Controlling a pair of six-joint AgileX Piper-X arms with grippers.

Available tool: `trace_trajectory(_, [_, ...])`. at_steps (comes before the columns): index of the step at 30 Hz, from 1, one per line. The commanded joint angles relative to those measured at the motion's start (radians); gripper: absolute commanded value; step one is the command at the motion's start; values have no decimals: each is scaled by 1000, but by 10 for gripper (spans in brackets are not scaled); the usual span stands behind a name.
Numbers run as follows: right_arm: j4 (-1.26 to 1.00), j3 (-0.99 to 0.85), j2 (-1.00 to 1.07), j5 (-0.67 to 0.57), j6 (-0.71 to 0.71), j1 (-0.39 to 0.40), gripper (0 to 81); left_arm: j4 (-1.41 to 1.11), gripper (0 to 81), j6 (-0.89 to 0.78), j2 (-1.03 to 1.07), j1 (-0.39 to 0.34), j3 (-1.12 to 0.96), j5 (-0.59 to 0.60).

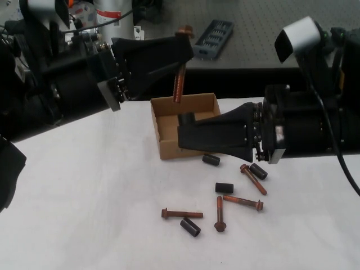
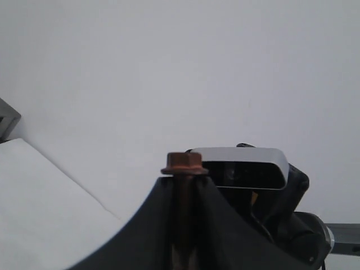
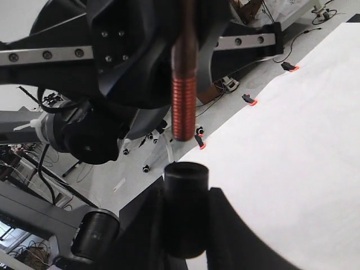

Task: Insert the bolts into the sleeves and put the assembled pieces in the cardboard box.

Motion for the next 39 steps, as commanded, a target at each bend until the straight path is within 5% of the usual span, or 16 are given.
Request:
trace_trajectory(1, [-18,-3,1,-19,0,2,27,-35,6,-30,-15,1,-3,13])
trace_trajectory(39, [-106,-3,1,8,50,0,27,-35,6,-33,-15,-45,-3,11])
